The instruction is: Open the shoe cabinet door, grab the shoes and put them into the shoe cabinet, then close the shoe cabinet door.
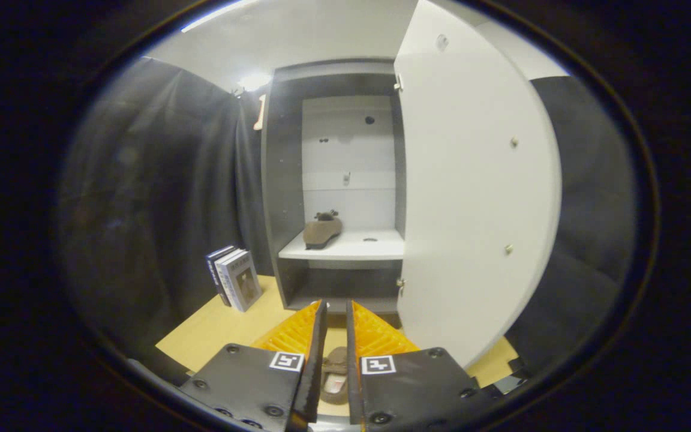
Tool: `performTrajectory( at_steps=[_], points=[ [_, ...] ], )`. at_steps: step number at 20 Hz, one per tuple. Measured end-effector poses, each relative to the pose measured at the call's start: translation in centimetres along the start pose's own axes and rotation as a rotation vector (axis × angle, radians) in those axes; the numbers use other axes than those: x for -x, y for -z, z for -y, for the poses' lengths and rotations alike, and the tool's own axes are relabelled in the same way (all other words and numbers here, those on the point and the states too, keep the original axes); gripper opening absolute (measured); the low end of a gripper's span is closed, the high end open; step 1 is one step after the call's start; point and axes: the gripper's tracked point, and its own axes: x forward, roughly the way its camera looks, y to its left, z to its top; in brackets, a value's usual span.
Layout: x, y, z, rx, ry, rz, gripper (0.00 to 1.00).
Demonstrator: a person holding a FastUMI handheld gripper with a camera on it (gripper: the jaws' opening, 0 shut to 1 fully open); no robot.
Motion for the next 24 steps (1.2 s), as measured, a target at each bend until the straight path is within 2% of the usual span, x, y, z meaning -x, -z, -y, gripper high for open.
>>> performTrajectory(
  at_steps=[3, 5, 13, 20, 24],
  points=[
    [-2.9, 4.6, -2.2, -0.065, 0.013, -0.050, 0.22],
    [-4.8, 8.6, -3.0, -0.082, 0.033, -0.116, 0.39],
    [-10.1, 23.1, -4.7, -0.114, 0.081, -0.305, 0.36],
    [-12.8, 31.3, -4.4, -0.115, 0.100, -0.391, 0.35],
    [-15.1, 33.3, -4.0, -0.091, 0.107, -0.427, 0.35]
  ],
)
